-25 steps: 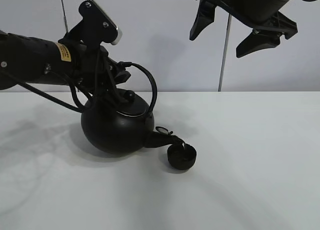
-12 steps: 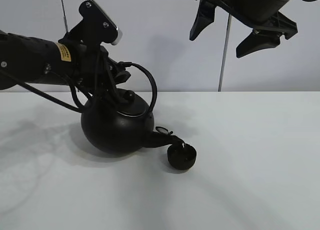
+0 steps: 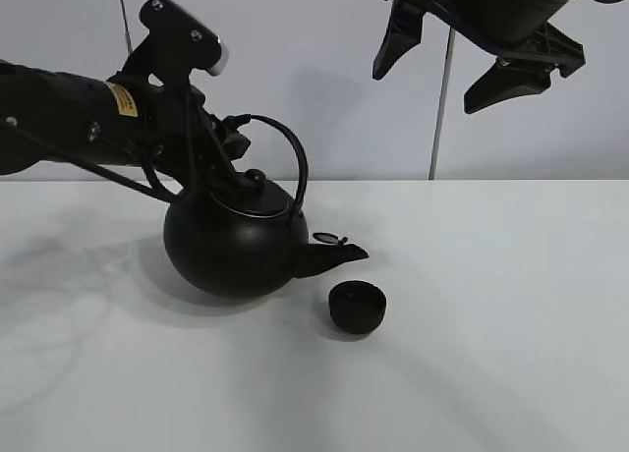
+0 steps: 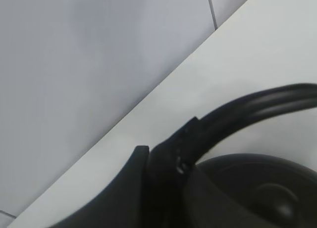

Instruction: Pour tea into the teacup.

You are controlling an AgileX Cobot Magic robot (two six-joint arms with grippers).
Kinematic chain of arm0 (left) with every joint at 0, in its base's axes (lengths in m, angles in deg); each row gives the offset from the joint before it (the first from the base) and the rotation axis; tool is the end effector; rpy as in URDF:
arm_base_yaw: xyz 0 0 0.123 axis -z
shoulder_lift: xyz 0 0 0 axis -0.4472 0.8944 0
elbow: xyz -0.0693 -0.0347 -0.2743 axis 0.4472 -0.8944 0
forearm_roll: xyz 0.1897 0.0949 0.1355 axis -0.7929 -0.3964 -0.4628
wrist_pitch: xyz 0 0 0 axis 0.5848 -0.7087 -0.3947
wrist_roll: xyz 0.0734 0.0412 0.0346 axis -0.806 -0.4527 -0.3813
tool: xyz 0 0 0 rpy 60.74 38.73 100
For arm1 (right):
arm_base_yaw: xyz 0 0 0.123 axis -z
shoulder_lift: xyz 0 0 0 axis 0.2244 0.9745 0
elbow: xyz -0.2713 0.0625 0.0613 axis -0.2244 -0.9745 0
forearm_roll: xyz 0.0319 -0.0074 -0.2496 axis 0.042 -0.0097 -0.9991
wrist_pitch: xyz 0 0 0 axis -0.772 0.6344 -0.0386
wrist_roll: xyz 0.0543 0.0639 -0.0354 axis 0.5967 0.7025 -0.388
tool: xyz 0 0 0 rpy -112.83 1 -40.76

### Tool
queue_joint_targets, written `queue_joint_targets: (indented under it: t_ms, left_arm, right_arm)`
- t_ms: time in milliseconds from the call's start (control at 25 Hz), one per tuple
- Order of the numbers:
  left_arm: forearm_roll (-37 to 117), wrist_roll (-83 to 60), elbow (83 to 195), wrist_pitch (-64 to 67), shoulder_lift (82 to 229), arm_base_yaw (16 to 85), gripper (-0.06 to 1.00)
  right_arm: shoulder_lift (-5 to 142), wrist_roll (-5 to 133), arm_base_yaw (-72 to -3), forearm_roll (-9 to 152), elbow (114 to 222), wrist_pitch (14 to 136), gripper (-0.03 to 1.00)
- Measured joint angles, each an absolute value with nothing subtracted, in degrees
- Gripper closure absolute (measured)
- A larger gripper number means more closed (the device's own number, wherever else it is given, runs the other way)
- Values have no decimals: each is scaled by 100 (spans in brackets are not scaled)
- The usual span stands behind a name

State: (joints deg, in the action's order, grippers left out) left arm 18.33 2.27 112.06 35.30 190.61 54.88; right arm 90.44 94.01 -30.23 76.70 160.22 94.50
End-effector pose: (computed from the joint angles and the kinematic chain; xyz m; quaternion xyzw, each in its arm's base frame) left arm 0.3367 -0.1887 0.1638 0.4007 0.7235 -0.0356 0.5610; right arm 0.3526 0.1198 0.2807 -0.0058 0.9246 0.1653 0.3432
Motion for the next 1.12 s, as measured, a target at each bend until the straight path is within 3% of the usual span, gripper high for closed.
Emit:
queue_joint_targets:
  t_ms: [480,800,1120]
  left_arm:
    - [2580,407,10809,3764,18719,5488,85]
    - [3295,492,9731,5330,18515,5488,85]
    - [3623,573,9187,5855,18514,5488,85]
  right_arm:
    - [9044,9401,-3023,7670,16022,9450,33]
    - [9044,9401,-3023,7670,16022,9444,33]
    - [9044,9401,-3023,7670,16022,9444,33]
